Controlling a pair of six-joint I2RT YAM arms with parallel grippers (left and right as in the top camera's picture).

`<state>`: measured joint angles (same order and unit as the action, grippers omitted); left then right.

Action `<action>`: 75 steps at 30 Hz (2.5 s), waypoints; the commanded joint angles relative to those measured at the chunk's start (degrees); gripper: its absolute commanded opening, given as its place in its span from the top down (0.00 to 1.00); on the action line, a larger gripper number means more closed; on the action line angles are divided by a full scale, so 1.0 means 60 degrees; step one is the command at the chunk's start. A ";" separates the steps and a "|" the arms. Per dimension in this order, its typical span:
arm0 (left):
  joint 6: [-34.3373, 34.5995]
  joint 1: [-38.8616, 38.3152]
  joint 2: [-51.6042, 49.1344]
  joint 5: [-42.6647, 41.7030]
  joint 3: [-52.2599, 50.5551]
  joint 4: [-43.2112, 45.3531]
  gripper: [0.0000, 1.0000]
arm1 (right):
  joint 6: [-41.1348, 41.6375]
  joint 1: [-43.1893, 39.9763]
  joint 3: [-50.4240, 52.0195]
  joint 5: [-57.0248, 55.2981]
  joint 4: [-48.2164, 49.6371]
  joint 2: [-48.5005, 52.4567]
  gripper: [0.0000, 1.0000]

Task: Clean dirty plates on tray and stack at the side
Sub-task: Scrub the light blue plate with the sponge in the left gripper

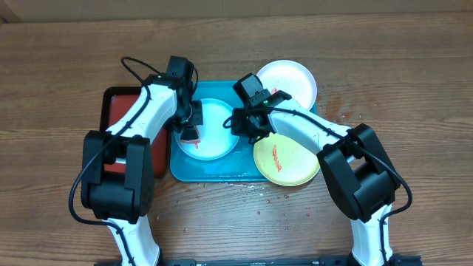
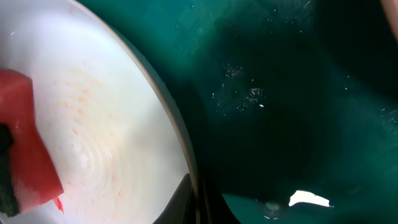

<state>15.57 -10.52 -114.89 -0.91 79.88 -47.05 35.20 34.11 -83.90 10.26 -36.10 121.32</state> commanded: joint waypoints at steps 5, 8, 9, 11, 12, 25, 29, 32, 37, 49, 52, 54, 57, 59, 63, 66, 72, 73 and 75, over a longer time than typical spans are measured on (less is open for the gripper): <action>-0.1133 -0.0189 -0.0026 -0.2029 -0.0317 0.0273 0.96 | 0.0069 -0.0073 -0.0066 -0.0044 -0.0036 0.0219 0.96; -0.2375 -0.0273 -0.0026 -0.3665 -0.0317 0.0200 0.96 | 0.0073 -0.0073 -0.0066 -0.0058 -0.0036 0.0219 0.96; -0.2827 -0.0302 -0.0026 -0.4146 -0.0317 0.0160 0.96 | 0.0069 -0.0073 -0.0066 -0.0055 -0.0036 0.0219 0.96; -0.3413 -0.0324 -0.0026 -0.4557 -0.0317 0.0087 0.96 | 0.0073 -0.0073 -0.0066 -0.0055 -0.0033 0.0219 0.96; -0.3588 -0.0324 -0.0026 -0.4528 -0.0317 0.0051 0.96 | 0.0069 -0.0073 -0.0066 -0.0058 -0.0033 0.0219 0.96; -0.1188 -0.0321 -0.0022 0.1665 -0.0317 -0.0288 0.95 | 0.0069 -0.0073 -0.0066 -0.0127 -0.0040 0.0219 0.96; -0.0590 -0.0313 -0.0026 0.2841 -0.0317 0.0273 0.96 | 0.0069 -0.0073 -0.0066 -0.0127 -0.0036 0.0219 0.96; -0.0594 -0.0313 -0.0026 0.2798 -0.0317 0.1147 0.96 | 0.0069 -0.0073 -0.0066 -0.0127 -0.0040 0.0219 0.96; -0.0594 -0.0321 -0.0026 0.1300 -0.0317 0.2514 0.96 | 0.0069 -0.0073 -0.0066 -0.0127 -0.0040 0.0219 0.96; -0.3559 -0.0321 -0.0026 -0.3406 -0.0317 0.1555 0.96 | 0.0069 -0.0073 -0.0066 -0.0127 -0.0036 0.0219 0.96; -0.4375 -0.0321 -0.0026 -0.4102 -0.0317 0.0860 0.96 | 0.0069 -0.0073 -0.0066 -0.0127 -0.0036 0.0219 0.96; -0.4543 -0.0321 -0.0026 -0.4142 -0.0317 0.0619 0.96 | 0.0069 -0.0073 -0.0066 -0.0127 -0.0036 0.0219 0.96; -0.4528 -0.0321 -0.0026 -0.4135 -0.0317 0.0794 0.96 | 0.0069 -0.0073 -0.0066 -0.0127 -0.0025 0.0219 0.96; -0.4459 -0.0321 -0.0026 -0.4098 -0.0317 0.1300 0.96 | 0.0069 -0.0073 -0.0066 -0.0127 0.0004 0.0219 0.96; -0.3574 -0.0313 -0.0022 -0.3391 -0.0317 0.2816 0.96 | 0.0069 -0.0073 -0.0066 -0.0127 0.0000 0.0219 0.96; -0.2728 -0.0324 -0.0026 -0.2007 -0.0317 0.3789 0.96 | 0.0069 -0.0073 -0.0066 -0.0127 -0.0029 0.0219 0.96; -0.0933 -0.0324 -0.0026 0.0892 -0.0317 0.3442 0.96 | 0.0066 -0.0073 -0.0066 -0.0131 -0.0040 0.0219 0.96; -0.0736 -0.0324 -0.0026 0.1086 -0.0317 0.3180 0.96 | 0.0066 -0.0073 -0.0066 -0.0131 -0.0040 0.0219 0.96; -0.0470 -0.0324 -0.0026 0.1249 -0.0317 0.2470 0.96 | 0.0066 -0.0073 -0.0066 -0.0131 -0.0036 0.0219 0.96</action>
<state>6.07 -12.38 -114.89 -1.54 77.91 -28.62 35.97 33.78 -83.90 10.13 -36.03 121.40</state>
